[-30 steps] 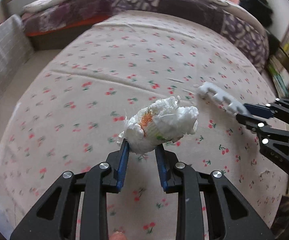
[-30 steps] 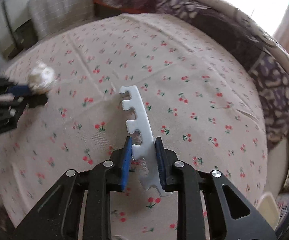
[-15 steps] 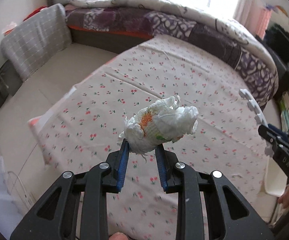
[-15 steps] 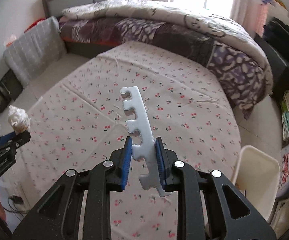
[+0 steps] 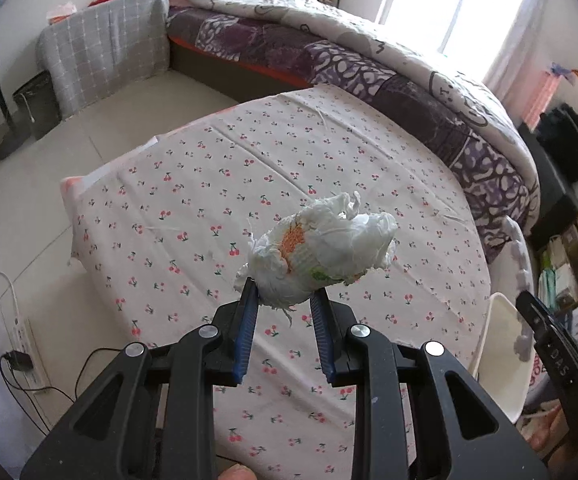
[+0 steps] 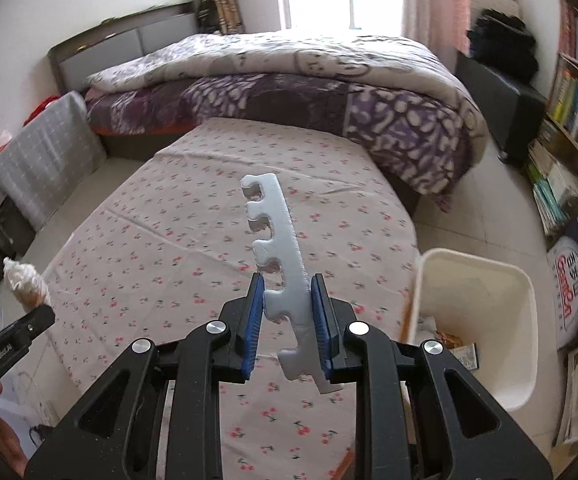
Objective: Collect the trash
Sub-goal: 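Carry both items to the white bin and open the right gripper to drop the strip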
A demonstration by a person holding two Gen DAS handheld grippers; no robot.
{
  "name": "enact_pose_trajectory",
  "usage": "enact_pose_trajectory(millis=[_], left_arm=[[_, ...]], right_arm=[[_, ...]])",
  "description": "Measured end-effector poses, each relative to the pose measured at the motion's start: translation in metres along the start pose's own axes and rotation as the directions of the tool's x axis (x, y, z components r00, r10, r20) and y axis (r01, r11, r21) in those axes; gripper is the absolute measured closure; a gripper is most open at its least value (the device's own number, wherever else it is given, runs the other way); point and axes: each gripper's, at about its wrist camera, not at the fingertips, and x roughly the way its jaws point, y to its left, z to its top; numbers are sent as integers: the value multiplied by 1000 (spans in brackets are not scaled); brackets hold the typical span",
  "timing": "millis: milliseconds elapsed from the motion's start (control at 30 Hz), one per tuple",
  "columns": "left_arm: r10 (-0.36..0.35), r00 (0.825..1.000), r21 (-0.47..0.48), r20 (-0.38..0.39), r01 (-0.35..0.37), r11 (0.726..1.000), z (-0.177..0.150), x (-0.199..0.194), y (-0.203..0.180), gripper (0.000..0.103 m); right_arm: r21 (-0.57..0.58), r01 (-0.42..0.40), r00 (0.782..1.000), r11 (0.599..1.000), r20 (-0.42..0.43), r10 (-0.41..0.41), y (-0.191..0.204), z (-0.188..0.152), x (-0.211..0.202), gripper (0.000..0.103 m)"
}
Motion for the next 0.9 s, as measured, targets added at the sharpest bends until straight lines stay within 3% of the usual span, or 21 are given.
enact_pose_trajectory(millis=[200, 467, 900], left_arm=[[31, 999, 1, 24, -31, 1000, -9, 12, -17, 76], [14, 998, 31, 59, -15, 999, -6, 13, -38, 76], [-46, 997, 98, 54, 40, 994, -19, 16, -88, 76]], right_arm=[[29, 43, 999, 999, -1, -43, -25, -3, 4, 80], [76, 78, 997, 994, -2, -78, -62, 2, 3, 80], [203, 142, 990, 969, -44, -136, -135, 2, 2, 80]])
